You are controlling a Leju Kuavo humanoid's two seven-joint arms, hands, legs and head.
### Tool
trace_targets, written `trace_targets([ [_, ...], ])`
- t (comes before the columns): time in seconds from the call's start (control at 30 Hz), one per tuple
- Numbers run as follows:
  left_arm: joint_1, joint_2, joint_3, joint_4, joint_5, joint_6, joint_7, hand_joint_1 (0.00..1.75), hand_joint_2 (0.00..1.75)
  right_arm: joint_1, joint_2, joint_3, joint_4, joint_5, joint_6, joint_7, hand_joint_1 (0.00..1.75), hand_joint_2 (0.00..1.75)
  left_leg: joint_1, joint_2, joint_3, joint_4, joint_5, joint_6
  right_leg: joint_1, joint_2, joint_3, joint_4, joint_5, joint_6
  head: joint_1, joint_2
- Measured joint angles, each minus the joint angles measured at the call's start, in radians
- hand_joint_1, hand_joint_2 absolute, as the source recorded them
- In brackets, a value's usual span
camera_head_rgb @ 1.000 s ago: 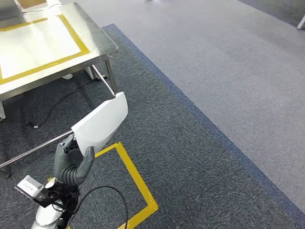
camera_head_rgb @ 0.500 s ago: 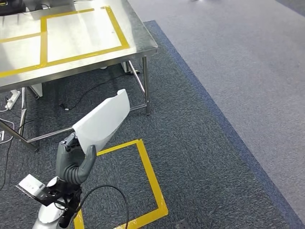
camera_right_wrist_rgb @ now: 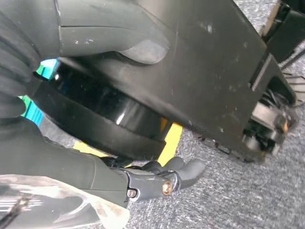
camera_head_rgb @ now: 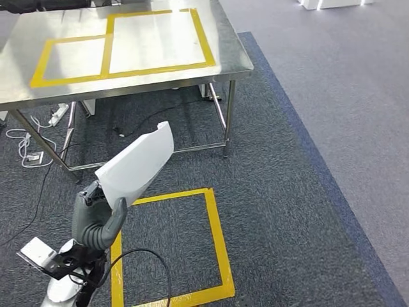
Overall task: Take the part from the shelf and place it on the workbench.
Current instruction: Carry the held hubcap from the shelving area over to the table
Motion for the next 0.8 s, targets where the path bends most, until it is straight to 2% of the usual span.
trace_targets([
  [0.03,0.001,0.000,0.000,0.000,0.000,0.000,0.000,1.75,1.75,-0.001,0.000,0.000,0.000,0.000,0.000,0.000,0.00,1.75,0.001,-0.013,0.000,-0.002,0.001,0.006,0.000,-0.012,0.004,-0.003,-0.004,0.006,0.002,0.000],
  [0.07,0.002,0.000,0.001,-0.001,0.000,0.000,0.000,1.75,1.75,-0.001,0.000,0.000,0.000,0.000,0.000,0.000,0.00,1.75,0.004,-0.026,0.002,-0.005,0.002,0.012,-0.001,-0.009,0.006,-0.001,-0.012,0.012,0.004,0.000],
  [0.1,0.001,0.000,0.001,-0.001,0.000,0.000,-0.001,1.75,1.75,-0.002,0.000,0.000,0.000,0.000,0.000,0.000,0.00,1.75,0.007,-0.039,0.004,-0.009,0.004,0.019,-0.002,0.010,0.001,0.015,-0.027,0.017,0.007,0.000],
  [0.13,0.000,-0.001,0.000,-0.002,0.000,0.000,-0.001,1.75,1.75,-0.002,0.000,0.000,-0.001,0.001,0.000,0.000,0.00,1.75,0.011,-0.052,0.007,-0.012,0.005,0.025,-0.003,0.039,-0.017,0.053,-0.050,0.021,0.011,0.000],
  [0.17,-0.001,-0.002,0.000,-0.002,0.000,0.000,-0.001,1.75,1.75,-0.002,0.000,0.000,-0.001,0.000,0.000,0.000,0.00,1.75,0.013,-0.063,0.007,-0.013,0.005,0.029,-0.005,0.074,-0.046,0.113,-0.079,0.023,0.016,0.000],
  [0.2,-0.001,-0.002,0.000,-0.002,0.000,-0.001,-0.002,1.75,1.75,-0.002,0.000,0.000,-0.001,0.000,0.000,-0.002,0.00,1.75,0.013,-0.076,0.006,-0.013,0.005,0.032,-0.004,0.098,-0.083,0.185,-0.107,0.022,0.019,0.000],
  [0.23,0.000,-0.003,0.000,-0.002,0.000,-0.001,-0.002,1.75,1.75,-0.004,0.000,0.000,-0.001,-0.001,0.000,-0.003,0.00,1.75,0.013,-0.089,0.006,-0.013,0.004,0.033,-0.004,0.109,-0.119,0.246,-0.124,0.021,0.021,0.000],
  [0.27,0.000,-0.003,0.000,-0.002,0.000,-0.001,-0.002,1.75,1.75,-0.006,0.000,0.000,-0.001,-0.001,0.000,-0.003,0.00,1.75,0.013,-0.103,0.007,-0.013,0.004,0.034,-0.003,0.114,-0.143,0.279,-0.123,0.020,0.021,0.000],
  [0.3,0.001,-0.003,0.000,-0.002,-0.001,-0.002,-0.002,1.75,1.75,-0.008,0.000,0.000,-0.001,-0.001,0.001,-0.004,0.00,1.75,0.013,-0.118,0.008,-0.013,0.004,0.034,-0.003,0.116,-0.149,0.274,-0.101,0.018,0.021,0.000],
  [0.33,0.000,-0.003,0.000,-0.002,-0.001,-0.002,-0.002,1.75,1.75,-0.009,0.000,0.000,-0.001,0.000,0.001,-0.003,0.00,1.75,0.013,-0.134,0.010,-0.013,0.003,0.033,-0.003,0.122,-0.136,0.228,-0.061,0.016,0.022,0.000],
  [0.37,0.000,-0.003,0.000,-0.002,-0.002,-0.002,-0.002,1.75,1.75,-0.007,0.000,0.000,-0.001,0.000,0.001,-0.002,0.00,1.75,0.013,-0.150,0.011,-0.012,0.002,0.032,-0.005,0.139,-0.112,0.159,-0.016,0.013,0.022,0.000],
  [0.4,-0.001,-0.003,0.000,-0.002,-0.002,-0.003,-0.003,1.75,1.75,-0.005,-0.001,0.000,-0.001,0.001,0.001,0.000,0.00,1.75,0.013,-0.164,0.010,-0.010,0.001,0.029,-0.007,0.166,-0.089,0.094,0.016,0.011,0.022,0.000],
  [0.43,-0.002,-0.003,0.000,-0.002,-0.003,-0.003,-0.003,1.75,1.75,-0.003,-0.001,0.000,-0.001,0.001,0.000,0.001,0.00,1.75,0.013,-0.176,0.006,-0.007,0.001,0.024,-0.010,0.190,-0.068,0.045,0.034,0.009,0.022,0.000],
  [0.47,-0.002,-0.003,0.000,-0.002,-0.003,-0.003,-0.003,1.75,1.75,-0.002,-0.001,0.000,0.000,0.001,0.000,0.001,0.00,1.75,0.015,-0.187,0.001,-0.005,0.002,0.018,-0.011,0.209,-0.057,0.019,0.037,0.006,0.021,0.000],
  [0.5,-0.003,-0.003,0.000,-0.002,-0.003,-0.003,-0.003,1.75,1.75,-0.001,-0.002,0.000,0.000,0.000,0.000,-0.001,0.00,1.75,0.017,-0.196,-0.003,-0.004,0.004,0.011,-0.010,0.214,-0.053,0.013,0.033,0.003,0.021,0.000],
  [0.57,-0.002,-0.002,0.000,-0.004,-0.003,-0.001,-0.004,1.75,1.75,-0.002,-0.003,0.000,0.000,-0.002,-0.001,-0.007,0.00,1.75,0.020,-0.205,-0.003,-0.010,0.009,0.000,-0.009,0.203,-0.047,0.006,0.033,-0.003,0.021,0.000],
  [0.6,-0.002,-0.001,0.000,-0.006,-0.004,0.001,-0.004,1.75,1.75,-0.002,-0.003,0.000,0.000,-0.003,-0.002,-0.010,0.00,1.75,0.018,-0.204,0.000,-0.014,0.011,0.004,-0.010,0.199,-0.045,0.002,0.034,-0.004,0.019,0.000],
  [0.7,-0.005,0.000,0.000,-0.013,-0.006,0.014,-0.004,1.75,1.75,-0.001,-0.004,0.000,0.000,-0.005,-0.006,-0.013,0.00,1.75,0.014,-0.195,0.010,-0.019,0.012,0.024,-0.010,0.191,-0.036,-0.003,0.034,-0.003,0.015,0.000],
  [0.8,-0.004,0.002,0.000,-0.018,-0.010,0.025,-0.005,1.75,1.75,-0.001,-0.004,0.000,0.000,-0.005,-0.008,-0.013,0.00,1.75,0.015,-0.192,0.013,-0.022,0.013,0.026,-0.005,0.191,-0.034,-0.001,0.034,-0.006,0.016,0.000],
])
